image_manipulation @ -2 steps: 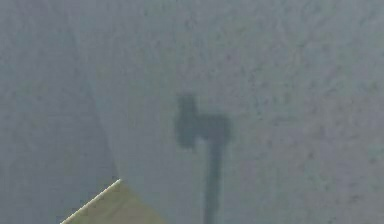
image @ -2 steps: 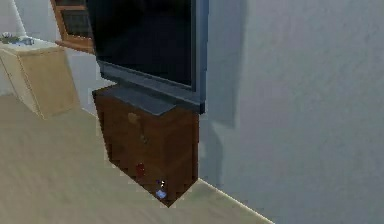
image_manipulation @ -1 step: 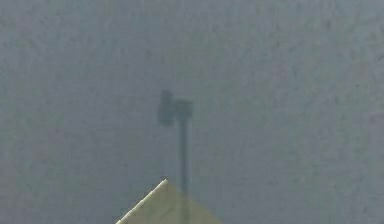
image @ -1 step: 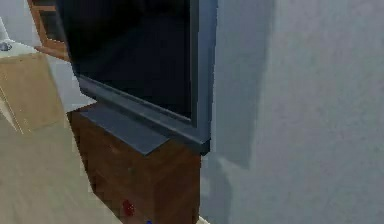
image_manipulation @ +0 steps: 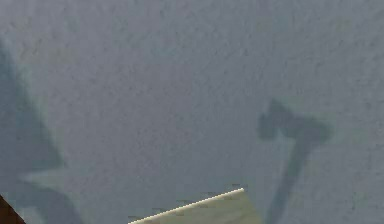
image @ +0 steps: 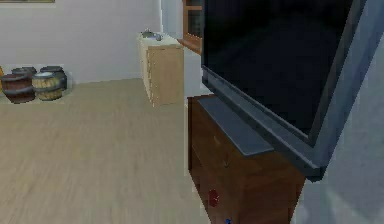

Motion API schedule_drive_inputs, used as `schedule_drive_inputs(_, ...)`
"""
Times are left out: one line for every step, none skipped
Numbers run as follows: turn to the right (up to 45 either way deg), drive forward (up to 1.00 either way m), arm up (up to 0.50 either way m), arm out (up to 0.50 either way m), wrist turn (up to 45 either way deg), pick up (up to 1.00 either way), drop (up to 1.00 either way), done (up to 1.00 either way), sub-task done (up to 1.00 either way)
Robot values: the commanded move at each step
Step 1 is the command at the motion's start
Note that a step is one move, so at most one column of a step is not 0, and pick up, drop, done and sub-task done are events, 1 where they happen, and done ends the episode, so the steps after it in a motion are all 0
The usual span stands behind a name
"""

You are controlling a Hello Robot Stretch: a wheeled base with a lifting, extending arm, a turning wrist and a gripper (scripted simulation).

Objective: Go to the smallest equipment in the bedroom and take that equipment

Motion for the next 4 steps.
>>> schedule_drive_inputs(0.0, 0.10, 0.00, 0.00, 0.0, 0.00, 0.00, 0.00, 0.00)
schedule_drive_inputs(-45.0, 0.00, 0.00, 0.00, 0.0, 0.00, 0.00, 0.00, 0.00)
schedule_drive_inputs(-45.0, 0.00, 0.00, 0.00, 0.0, 0.00, 0.00, 0.00, 0.00)
schedule_drive_inputs(-45.0, 0.00, 0.00, 0.00, 0.0, 0.00, 0.00, 0.00, 0.00)
